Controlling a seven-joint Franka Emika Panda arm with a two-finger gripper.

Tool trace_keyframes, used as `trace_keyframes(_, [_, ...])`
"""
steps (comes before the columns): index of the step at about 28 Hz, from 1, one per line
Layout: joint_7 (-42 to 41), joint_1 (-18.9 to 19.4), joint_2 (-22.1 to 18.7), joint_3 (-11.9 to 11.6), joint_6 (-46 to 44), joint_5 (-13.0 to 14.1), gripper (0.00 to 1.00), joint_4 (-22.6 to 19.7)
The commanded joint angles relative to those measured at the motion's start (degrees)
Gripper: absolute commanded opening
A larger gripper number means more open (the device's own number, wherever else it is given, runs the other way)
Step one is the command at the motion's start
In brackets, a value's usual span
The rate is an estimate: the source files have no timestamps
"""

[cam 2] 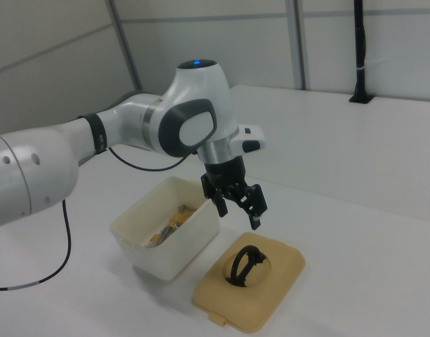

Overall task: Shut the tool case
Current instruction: 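Move the gripper down over the beige lid's black handle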

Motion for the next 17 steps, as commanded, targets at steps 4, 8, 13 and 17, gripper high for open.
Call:
trace_keyframes(4, [1.99, 0.71, -0.41, 1.95, 6.82, -3.92, 1.0, -6.42])
trace_keyframes(8, [2.7, 0.71, -0.32, 2.39, 7.7, -4.37, 1.0, -7.83])
trace_keyframes(13, [4.02, 0.71, -0.32, 3.36, 10.34, -5.68, 1.0, -10.38])
trace_keyframes(17, [4.55, 0.71, -0.06, 3.45, 11.75, -6.74, 1.0, -11.88])
